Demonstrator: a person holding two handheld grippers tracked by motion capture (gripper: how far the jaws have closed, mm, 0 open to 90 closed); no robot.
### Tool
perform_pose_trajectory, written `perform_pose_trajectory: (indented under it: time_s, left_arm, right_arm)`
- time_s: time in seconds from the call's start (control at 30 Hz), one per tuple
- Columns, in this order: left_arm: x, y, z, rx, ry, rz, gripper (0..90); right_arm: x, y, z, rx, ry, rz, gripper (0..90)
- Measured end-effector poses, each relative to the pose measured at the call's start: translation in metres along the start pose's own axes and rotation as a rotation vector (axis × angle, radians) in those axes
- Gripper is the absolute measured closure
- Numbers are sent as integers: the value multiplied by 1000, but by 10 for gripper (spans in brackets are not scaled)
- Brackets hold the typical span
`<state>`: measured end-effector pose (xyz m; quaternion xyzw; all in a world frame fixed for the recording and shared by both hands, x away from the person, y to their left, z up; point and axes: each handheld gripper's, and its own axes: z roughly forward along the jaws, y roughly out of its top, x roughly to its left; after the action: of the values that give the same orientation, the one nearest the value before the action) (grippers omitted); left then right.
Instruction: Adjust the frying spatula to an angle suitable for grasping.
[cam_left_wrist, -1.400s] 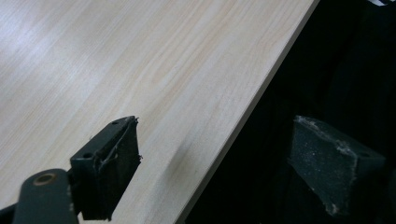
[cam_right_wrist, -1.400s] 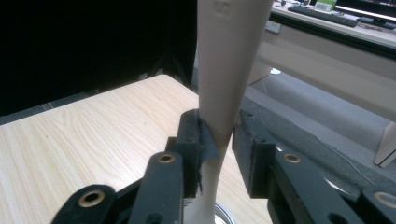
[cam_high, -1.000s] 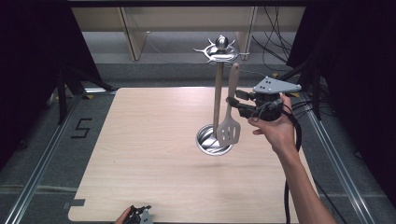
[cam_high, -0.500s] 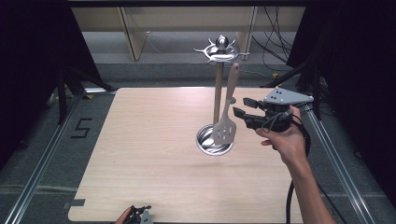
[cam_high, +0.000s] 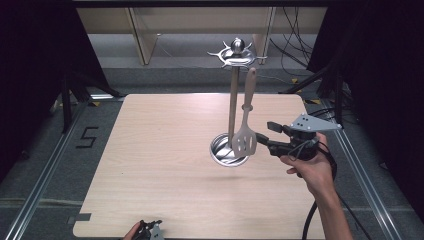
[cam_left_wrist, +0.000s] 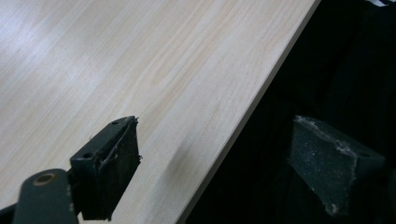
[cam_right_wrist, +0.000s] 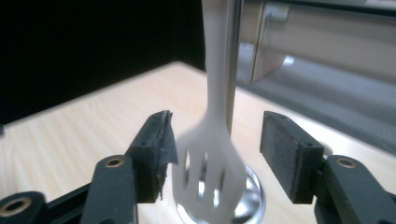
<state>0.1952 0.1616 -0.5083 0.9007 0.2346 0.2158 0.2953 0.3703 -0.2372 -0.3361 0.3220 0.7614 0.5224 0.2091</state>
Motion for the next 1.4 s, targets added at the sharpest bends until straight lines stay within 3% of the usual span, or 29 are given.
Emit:
perform_pose_trajectory:
  time_s: [0.13,0.17,0.2,0.4,0.43,0.5,0.63,0.67,0.7,0.8,0.87,0.93,0.97,1.03,1.1,1.13,1.2,1.27,1.3,1.37,1.4]
  left_arm:
    - [-1,0,1,-2,20,1,155]
    - [0,0,1,-1,-15,-1,155]
    - [0,0,1,-1,-21,-1,155]
    - [-1,1,-1,0,-6,-1,155]
    - [0,1,-1,1,-5,0,155]
    - [0,1,-1,2,-6,-1,155]
    - [-1,1,0,4,7,4,155]
    - [-1,1,1,4,-13,5,155]
    - [0,2,0,2,-25,2,155]
    - [-1,2,-1,2,-6,4,155]
    - [0,2,0,0,-26,0,155]
    - [0,2,0,-4,-25,-6,155]
    - [0,2,0,-4,-25,-6,155]
    - [0,2,0,-1,-13,-5,155]
    - [0,2,0,-2,-21,-5,155]
    - [0,2,0,-3,-23,-5,155]
    - [1,2,0,0,-18,0,155]
    - [0,2,0,1,7,0,155]
    - [0,2,1,-10,26,0,155]
    - [0,2,0,-10,13,0,155]
    - [1,3,0,-3,-23,-3,155]
  right_arm:
    - [-2,-5,0,-19,-23,-5,441]
    - [-3,-6,-1,-15,-42,-24,440]
    - [-2,-7,-2,13,-28,-12,439]
    - [0,-12,2,28,-23,-3,434]
    - [-1,-14,3,34,-19,-27,429]
    - [0,-17,3,36,-24,-27,422]
    - [0,-22,4,42,-34,1,405]
    - [-2,-22,3,55,-21,-12,405]
    - [-1,-23,3,59,-28,5,403]
    - [-3,-25,3,50,-34,-12,400]
    - [-3,-26,2,59,-28,-17,397]
    - [0,-27,0,61,-30,9,394]
    - [-2,-28,1,37,-44,-23,392]
    - [2,-28,0,56,-21,5,390]
    - [2,-29,0,54,-24,0,390]
    - [2,-29,0,63,-17,-36,389]
    - [4,-30,0,69,-6,-29,386]
    - [6,-31,1,66,-15,-33,382]
    - [8,-32,1,81,-9,-11,380]
    - [7,-33,2,79,-2,-32,377]
    - [7,-33,2,79,-2,-32,377]
